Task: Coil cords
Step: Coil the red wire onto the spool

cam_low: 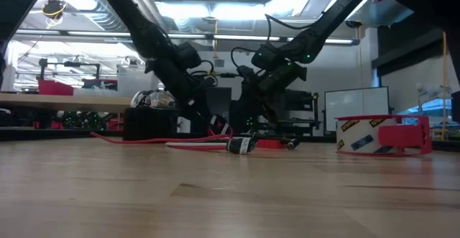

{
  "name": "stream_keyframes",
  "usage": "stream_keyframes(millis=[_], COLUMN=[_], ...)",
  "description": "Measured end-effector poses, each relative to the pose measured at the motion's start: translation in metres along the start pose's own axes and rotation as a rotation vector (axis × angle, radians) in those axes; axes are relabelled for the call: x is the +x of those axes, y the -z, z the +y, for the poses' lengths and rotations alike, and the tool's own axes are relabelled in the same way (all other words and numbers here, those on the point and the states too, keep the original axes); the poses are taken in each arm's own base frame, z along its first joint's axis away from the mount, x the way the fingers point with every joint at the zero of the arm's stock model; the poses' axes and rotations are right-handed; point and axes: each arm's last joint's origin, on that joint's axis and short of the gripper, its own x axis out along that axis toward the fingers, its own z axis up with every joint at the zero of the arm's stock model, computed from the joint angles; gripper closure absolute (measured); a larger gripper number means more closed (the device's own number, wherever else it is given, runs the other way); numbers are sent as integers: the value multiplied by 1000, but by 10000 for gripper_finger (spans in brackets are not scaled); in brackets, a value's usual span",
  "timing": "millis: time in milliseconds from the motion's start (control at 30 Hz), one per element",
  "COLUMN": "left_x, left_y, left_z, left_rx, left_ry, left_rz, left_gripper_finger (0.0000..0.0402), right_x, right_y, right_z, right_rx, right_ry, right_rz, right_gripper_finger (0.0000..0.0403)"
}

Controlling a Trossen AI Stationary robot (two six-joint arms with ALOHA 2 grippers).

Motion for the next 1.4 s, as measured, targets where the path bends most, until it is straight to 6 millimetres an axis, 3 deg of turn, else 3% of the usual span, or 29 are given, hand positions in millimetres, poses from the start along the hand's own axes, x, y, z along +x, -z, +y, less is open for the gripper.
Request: stream_keyframes(millis=[233, 333, 533, 800, 1100, 1400], left_x=[1, 1, 1, -3, -27, -83], left_y=[0, 0, 0, -2, -16, -35], left_z=[1, 1, 1, 4, 8, -7], left_rx=[21, 58, 102, 91, 87, 122], left_ry=[1, 2, 2, -10, -24, -2], left_rz=[0, 0, 0, -10, -92, -246], left_gripper_finger=[268, 292, 388, 399, 401, 401], right_x=[0, 0, 0, 0, -1, -13], right_y=[0, 0, 0, 3, 8, 4], right_z=[1, 1, 1, -1, -2, 11], right_rx=[3, 3, 5, 53, 88, 88], right_ry=[-28, -28, -28, -13, 5, -107], right_rz=[10, 10, 11, 40, 81, 103], right_gripper_finger=[306, 306, 306, 306, 306, 306])
